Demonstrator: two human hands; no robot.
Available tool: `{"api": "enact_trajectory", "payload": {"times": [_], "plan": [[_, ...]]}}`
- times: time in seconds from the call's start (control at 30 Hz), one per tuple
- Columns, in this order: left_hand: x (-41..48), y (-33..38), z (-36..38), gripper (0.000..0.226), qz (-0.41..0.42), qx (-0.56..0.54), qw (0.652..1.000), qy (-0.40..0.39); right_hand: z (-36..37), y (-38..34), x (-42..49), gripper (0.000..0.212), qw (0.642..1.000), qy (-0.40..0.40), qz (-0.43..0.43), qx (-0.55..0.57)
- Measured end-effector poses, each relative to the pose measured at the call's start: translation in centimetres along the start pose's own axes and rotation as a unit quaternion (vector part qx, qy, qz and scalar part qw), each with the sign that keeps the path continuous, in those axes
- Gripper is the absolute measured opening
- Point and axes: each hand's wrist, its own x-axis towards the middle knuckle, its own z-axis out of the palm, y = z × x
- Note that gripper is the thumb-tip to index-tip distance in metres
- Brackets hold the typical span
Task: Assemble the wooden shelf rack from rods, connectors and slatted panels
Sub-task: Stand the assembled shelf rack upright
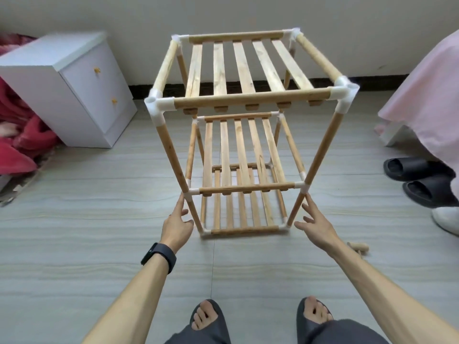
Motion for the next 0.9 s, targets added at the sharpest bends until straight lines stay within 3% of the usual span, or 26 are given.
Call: {"api": "enact_trajectory", "payload": {"times": [0.1,0.2,0.3,0.4,0.47,0.57,0.63,0.7,0.8,0.9], "plan": [[-1.5,1.7,-3.3,0.061,-0.038,0.076,0.988,-0.133,-2.0,-1.5,-3.0,0.070,0.989,-0.027,-0.030,-0.141],[-3.3,3.9,-7.4,0.040,-0.033,0.199,0.955,-0.219,-3.7,-4.5,-6.4,0.054,0.942,-0.071,-0.095,-0.315],[-4.1,7.3,-12.0,0.031,0.004,0.218,0.962,-0.166,-5.5,-9.9,-9.5,0.042,0.924,-0.072,-0.172,-0.333],[-3.9,12.2,-16.8,0.027,0.079,0.176,0.980,-0.041,-7.9,-17.4,-11.7,0.030,0.928,-0.030,-0.282,-0.242],[-3.4,16.0,-19.5,0.027,0.112,0.103,0.987,0.040,-9.6,-22.3,-12.2,0.023,0.920,0.024,-0.358,-0.159],[-1.8,21.3,-21.8,0.028,0.132,-0.004,0.988,0.080,-12.0,-28.2,-10.0,0.014,0.895,0.154,-0.406,-0.098],[-0.1,24.3,-21.9,0.032,0.127,-0.034,0.989,0.071,-13.2,-30.8,-6.7,0.015,0.910,0.199,-0.356,-0.079],[2.0,26.7,-20.9,0.036,0.111,-0.053,0.991,0.044,-14.1,-32.4,-2.4,0.030,0.949,0.185,-0.250,-0.060],[5.4,29.4,-18.5,0.046,0.069,-0.080,0.994,0.008,-14.5,-33.7,3.3,0.040,0.992,0.117,-0.053,0.013],[9.6,31.4,-17.1,0.050,0.002,-0.138,0.990,0.001,-15.3,-34.3,8.3,0.064,0.985,0.035,0.061,0.155]]}}
